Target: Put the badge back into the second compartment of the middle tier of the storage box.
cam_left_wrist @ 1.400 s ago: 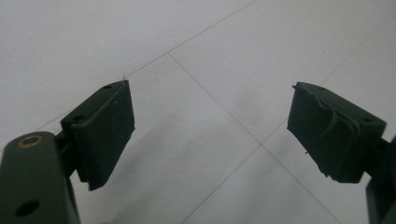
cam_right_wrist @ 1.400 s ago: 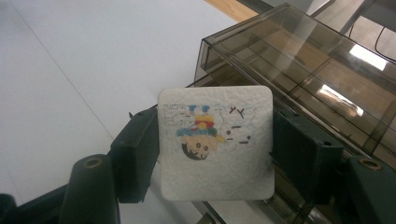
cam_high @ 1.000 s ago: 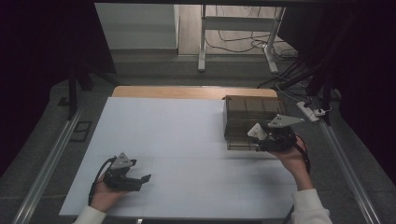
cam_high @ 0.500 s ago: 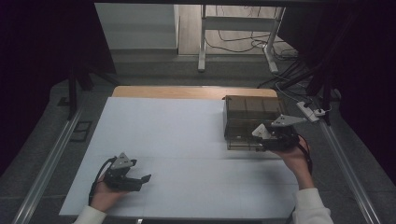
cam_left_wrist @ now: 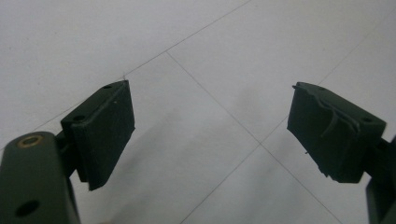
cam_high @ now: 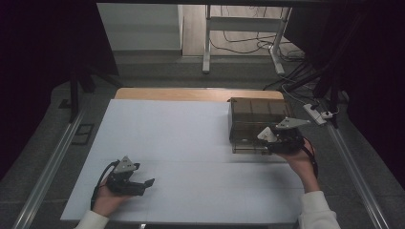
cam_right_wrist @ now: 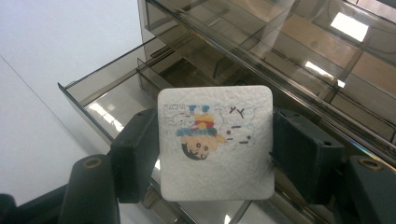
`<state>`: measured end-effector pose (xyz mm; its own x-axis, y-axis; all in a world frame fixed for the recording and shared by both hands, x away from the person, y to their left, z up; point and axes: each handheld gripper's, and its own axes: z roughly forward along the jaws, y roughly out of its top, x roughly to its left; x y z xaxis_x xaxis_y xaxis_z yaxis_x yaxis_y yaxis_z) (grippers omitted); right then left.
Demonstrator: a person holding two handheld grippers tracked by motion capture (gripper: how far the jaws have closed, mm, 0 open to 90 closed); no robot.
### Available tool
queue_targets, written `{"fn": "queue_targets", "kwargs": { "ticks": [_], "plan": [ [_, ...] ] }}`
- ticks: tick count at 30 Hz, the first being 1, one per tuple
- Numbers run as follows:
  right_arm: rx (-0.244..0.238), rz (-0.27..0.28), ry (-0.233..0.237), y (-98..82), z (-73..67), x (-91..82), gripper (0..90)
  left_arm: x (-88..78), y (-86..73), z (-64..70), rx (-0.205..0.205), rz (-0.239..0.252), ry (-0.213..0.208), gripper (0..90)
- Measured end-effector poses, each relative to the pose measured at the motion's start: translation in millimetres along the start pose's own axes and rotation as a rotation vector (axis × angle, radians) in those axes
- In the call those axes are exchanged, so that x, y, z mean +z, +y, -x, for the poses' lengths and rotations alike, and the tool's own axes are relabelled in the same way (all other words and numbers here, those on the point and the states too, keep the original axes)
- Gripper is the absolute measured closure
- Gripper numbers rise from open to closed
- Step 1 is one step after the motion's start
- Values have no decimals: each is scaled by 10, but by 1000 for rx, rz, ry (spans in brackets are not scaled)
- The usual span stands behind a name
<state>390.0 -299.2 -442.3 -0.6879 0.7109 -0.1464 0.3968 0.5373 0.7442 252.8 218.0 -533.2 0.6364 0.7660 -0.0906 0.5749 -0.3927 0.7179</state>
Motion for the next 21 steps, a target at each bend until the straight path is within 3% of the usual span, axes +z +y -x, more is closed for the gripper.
{"fn": "queue_targets", "kwargs": {
  "ticks": [9,14,21],
  "plan": [
    [5,-20,14,-7,-3,16,324,1,-1,2,0,-1,-1,145],
    [14,-32,16,-13,-3,41,267,0,-1,1,2,-1,0,144],
    [23,-11,14,-4,-4,11,266,0,-1,1,3,-1,0,145]
  ]
}}
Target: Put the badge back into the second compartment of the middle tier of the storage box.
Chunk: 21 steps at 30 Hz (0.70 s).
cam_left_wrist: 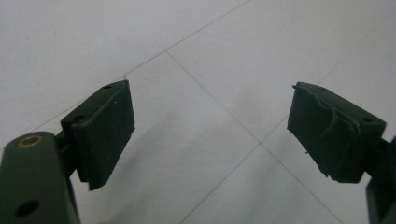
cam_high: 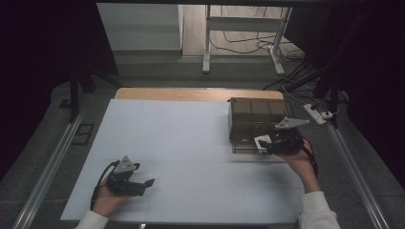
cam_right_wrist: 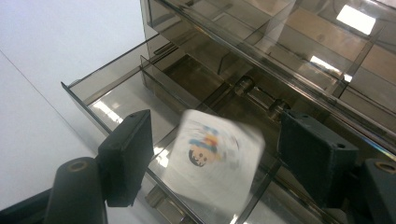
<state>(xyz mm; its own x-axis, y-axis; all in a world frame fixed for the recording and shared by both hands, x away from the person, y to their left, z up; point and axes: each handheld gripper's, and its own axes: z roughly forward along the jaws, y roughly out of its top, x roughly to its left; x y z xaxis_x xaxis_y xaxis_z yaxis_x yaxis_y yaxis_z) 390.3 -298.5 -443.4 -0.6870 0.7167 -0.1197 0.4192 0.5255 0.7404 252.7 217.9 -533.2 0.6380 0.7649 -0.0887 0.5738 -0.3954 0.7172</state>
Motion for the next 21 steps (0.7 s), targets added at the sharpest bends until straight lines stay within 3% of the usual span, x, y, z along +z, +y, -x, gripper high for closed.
{"fn": "queue_targets", "kwargs": {
  "ticks": [10,21],
  "plan": [
    [-2,15,6,10,-19,-12,272,-3,2,2,-1,2,2,145],
    [-7,128,50,2,-94,-71,294,-13,14,3,0,17,8,146]
  ]
}}
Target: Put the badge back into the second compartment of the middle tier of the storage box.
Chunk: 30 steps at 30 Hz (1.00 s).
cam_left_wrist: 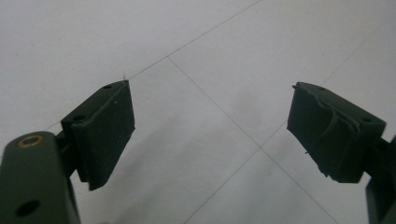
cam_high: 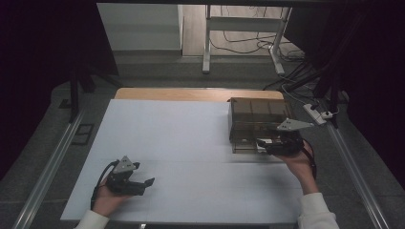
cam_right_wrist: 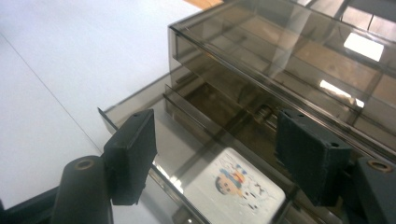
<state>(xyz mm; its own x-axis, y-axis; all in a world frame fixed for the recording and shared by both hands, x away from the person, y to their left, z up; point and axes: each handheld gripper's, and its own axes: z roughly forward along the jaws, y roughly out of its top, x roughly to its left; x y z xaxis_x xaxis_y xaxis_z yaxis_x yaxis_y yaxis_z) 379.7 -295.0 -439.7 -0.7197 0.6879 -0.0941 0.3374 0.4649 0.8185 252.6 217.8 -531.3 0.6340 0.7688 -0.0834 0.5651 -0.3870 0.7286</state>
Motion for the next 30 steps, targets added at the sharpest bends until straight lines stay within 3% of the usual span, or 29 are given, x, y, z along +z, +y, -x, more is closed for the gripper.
{"fn": "queue_targets", "kwargs": {
  "ticks": [9,12,19,22,30],
  "plan": [
    [-11,39,27,-42,-132,-5,285,0,8,-2,9,7,-3,147],
    [-6,75,54,-135,-224,-45,281,-7,6,-4,2,16,-8,147],
    [-19,80,53,-330,-404,-203,279,-10,11,8,4,20,-18,146],
    [9,113,70,-428,-461,-270,282,-8,12,16,3,20,-23,146],
    [5,74,61,-779,-611,-406,281,-5,14,42,5,22,-31,146]
  ]
}}
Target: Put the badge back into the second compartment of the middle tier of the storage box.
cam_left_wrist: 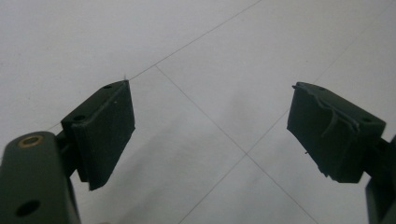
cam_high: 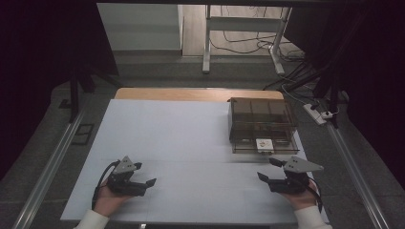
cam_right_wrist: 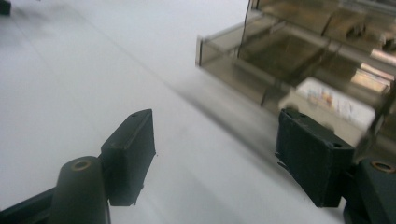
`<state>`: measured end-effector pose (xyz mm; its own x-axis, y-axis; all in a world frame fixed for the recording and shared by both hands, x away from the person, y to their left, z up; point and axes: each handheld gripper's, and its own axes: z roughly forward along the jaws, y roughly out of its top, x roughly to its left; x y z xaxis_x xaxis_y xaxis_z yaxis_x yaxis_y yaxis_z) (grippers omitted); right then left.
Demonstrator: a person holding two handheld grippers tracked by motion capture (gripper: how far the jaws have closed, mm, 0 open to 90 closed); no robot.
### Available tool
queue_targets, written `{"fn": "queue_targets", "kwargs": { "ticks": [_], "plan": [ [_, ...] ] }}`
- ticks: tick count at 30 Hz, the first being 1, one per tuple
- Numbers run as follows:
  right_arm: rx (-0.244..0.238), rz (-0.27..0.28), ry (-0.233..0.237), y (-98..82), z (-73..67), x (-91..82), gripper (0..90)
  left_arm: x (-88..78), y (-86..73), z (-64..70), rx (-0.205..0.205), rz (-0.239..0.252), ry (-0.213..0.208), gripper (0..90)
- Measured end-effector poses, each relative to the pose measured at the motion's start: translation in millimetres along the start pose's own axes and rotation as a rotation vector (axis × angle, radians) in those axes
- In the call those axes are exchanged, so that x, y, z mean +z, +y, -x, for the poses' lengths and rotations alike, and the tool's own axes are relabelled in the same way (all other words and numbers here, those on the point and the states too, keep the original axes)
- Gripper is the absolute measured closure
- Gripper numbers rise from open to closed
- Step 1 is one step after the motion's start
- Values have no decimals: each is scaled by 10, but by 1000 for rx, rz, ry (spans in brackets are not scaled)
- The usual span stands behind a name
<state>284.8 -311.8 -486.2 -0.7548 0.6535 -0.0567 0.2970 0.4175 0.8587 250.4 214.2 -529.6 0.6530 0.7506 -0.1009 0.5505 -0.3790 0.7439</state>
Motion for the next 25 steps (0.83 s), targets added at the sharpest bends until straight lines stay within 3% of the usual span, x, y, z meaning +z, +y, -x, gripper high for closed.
{"fn": "queue_targets", "kwargs": {
  "ticks": [5,11,25],
  "plan": [
    [22,-23,-8,-165,23,-31,283,12,-2,6,2,-2,-4,146],
    [-3,-68,2,-202,25,59,279,4,-2,14,6,1,-3,147],
    [-4,-68,-8,-222,57,58,279,8,4,34,13,-1,0,146]
  ]
}}
